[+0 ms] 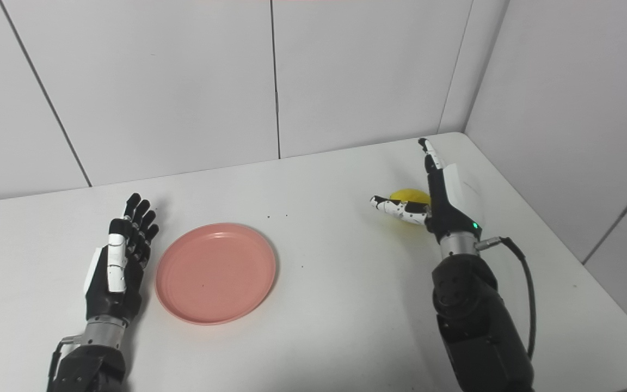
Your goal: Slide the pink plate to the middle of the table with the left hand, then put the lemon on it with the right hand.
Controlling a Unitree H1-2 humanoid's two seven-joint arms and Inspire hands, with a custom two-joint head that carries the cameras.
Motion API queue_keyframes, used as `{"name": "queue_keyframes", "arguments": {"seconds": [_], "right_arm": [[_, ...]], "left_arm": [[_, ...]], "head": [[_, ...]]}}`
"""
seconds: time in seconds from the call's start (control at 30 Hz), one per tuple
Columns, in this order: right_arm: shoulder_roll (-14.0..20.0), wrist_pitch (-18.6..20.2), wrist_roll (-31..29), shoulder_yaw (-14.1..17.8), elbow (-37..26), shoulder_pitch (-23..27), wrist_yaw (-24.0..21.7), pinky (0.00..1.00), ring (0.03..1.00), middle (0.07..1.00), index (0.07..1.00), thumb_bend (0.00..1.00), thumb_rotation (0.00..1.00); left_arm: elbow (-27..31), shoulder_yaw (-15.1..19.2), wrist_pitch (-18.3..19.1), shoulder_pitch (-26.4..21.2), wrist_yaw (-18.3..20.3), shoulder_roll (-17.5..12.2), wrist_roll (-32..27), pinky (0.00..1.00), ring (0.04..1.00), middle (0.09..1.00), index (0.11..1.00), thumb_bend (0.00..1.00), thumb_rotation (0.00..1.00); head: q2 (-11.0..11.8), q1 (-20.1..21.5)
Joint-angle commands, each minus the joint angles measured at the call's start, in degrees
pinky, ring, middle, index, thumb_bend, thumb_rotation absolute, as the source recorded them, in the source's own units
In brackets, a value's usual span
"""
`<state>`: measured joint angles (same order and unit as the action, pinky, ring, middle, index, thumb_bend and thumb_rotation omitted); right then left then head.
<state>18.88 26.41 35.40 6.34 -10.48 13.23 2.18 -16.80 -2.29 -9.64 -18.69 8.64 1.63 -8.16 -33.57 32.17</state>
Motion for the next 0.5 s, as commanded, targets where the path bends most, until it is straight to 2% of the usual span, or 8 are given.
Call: {"name": "queue_keyframes", "arguments": {"seconds": [0.0,0.33,0.47], "right_arm": [[1.27,0.48,1.48,0.91,-0.79,2.42,-0.91,0.78,0.902,0.928,0.933,0.85,0.35],[2.38,0.47,2.27,0.74,3.93,4.94,-4.75,0.77,0.882,0.914,0.916,0.86,0.34],[1.99,0.48,3.3,1.33,5.56,5.96,-6.99,0.82,0.892,0.914,0.907,0.86,0.32]], "left_arm": [[-0.2,0.44,-0.19,0.73,0.61,-0.55,-0.5,1.0,1.0,1.0,1.0,0.71,1.0],[0.22,0.41,-0.46,0.79,1.75,-1.43,-0.95,1.0,1.0,1.0,1.0,0.7,1.0],[-0.2,0.54,-1.16,0.7,2.17,-1.57,-1.41,1.0,1.0,1.0,1.0,0.7,1.0]], "head": [[-0.02,-0.07],[-0.06,1.12],[-0.17,1.15]]}}
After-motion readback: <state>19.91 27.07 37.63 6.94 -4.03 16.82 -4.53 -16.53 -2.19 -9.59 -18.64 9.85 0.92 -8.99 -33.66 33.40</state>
